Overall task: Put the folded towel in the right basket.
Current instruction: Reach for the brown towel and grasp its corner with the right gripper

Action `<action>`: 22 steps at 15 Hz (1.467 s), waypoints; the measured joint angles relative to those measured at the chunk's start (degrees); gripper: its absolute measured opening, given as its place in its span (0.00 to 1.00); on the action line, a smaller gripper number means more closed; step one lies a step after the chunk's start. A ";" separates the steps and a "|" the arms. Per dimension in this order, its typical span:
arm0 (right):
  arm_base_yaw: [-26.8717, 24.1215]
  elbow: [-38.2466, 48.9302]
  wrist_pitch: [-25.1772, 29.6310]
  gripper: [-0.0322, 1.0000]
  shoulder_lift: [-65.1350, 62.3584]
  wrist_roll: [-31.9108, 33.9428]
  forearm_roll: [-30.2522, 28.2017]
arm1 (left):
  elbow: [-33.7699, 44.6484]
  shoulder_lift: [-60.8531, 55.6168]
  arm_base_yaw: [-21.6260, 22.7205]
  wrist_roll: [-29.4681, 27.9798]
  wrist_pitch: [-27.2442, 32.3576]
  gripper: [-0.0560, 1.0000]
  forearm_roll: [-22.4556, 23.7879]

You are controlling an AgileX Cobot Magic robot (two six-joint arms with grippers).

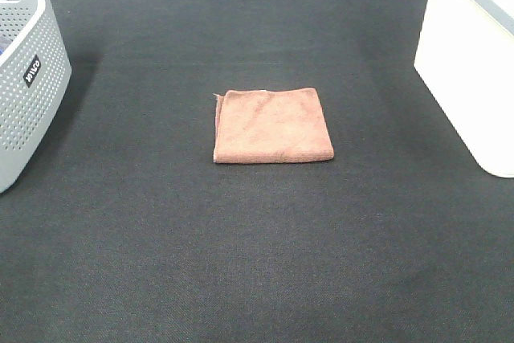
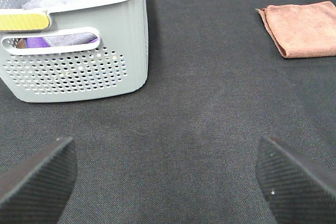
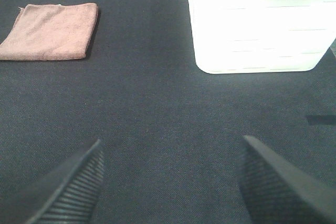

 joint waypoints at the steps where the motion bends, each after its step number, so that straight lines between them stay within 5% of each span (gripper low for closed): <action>1: 0.00 0.00 0.00 0.68 0.00 0.00 0.00 | 0.00 0.00 0.00 0.00 0.00 0.88 0.00; 22: 0.00 0.00 0.00 0.68 0.00 0.00 0.00 | 0.00 0.00 0.00 0.00 0.00 0.88 0.00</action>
